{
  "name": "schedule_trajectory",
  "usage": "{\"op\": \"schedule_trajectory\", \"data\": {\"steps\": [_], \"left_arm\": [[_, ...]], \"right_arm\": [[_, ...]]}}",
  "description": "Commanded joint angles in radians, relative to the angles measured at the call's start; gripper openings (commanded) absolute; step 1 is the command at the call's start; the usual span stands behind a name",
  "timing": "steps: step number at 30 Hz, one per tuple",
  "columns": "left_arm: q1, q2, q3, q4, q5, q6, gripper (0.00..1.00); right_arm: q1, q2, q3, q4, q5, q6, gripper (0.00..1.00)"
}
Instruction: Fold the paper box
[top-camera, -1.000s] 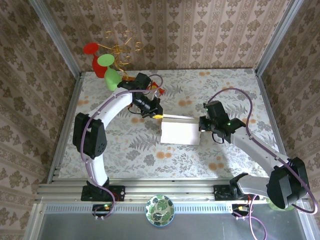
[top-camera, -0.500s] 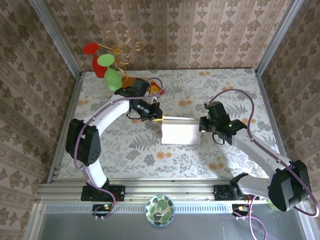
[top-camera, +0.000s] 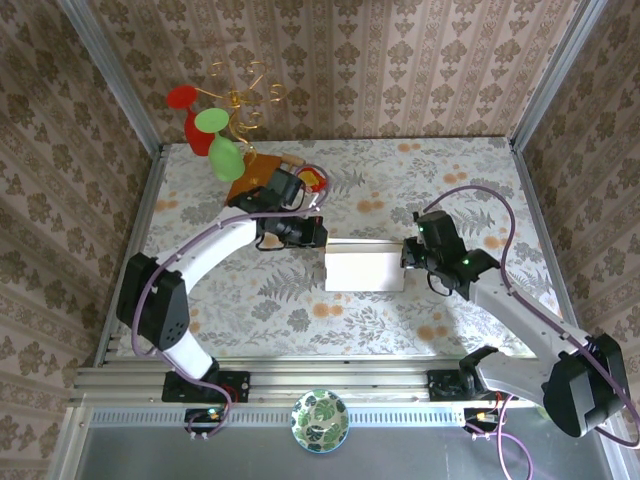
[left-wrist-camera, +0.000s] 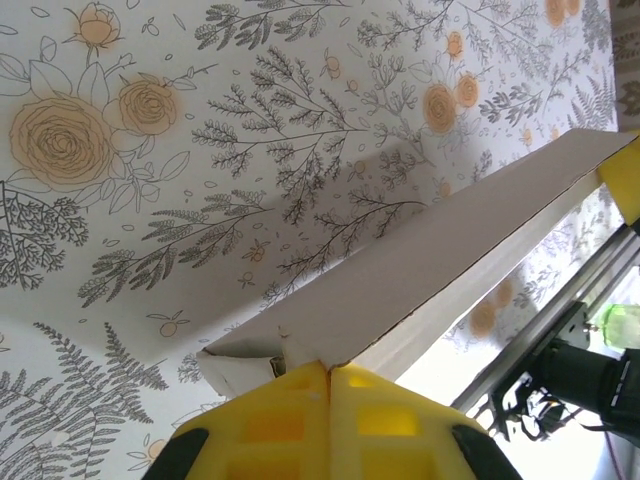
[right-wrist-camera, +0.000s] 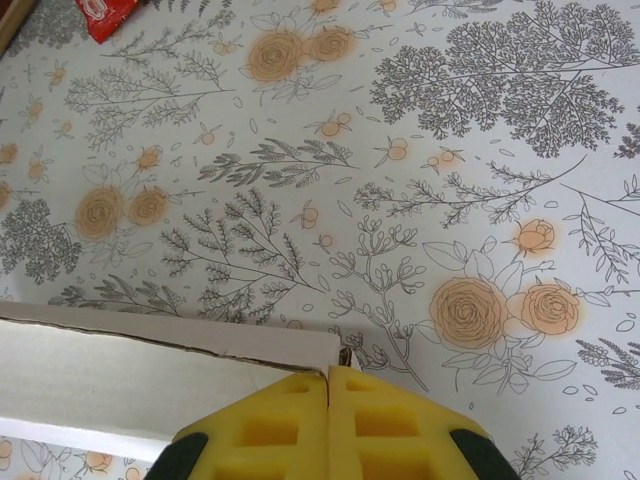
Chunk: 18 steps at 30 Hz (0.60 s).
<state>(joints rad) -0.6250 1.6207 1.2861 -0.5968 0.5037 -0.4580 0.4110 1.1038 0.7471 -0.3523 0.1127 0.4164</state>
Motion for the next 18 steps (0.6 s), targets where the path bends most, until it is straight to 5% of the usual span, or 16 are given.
{"op": "schedule_trajectory", "data": {"steps": [1, 18], "left_arm": [[-0.008, -0.040, -0.033, 0.047, -0.063, 0.030, 0.00], [-0.030, -0.097, -0.090, 0.078, -0.126, 0.059, 0.00]], "right_arm": [[0.004, -0.034, -0.036, 0.016, 0.015, 0.025, 0.00], [0.004, -0.091, -0.092, 0.054, 0.008, 0.048, 0.00]]}}
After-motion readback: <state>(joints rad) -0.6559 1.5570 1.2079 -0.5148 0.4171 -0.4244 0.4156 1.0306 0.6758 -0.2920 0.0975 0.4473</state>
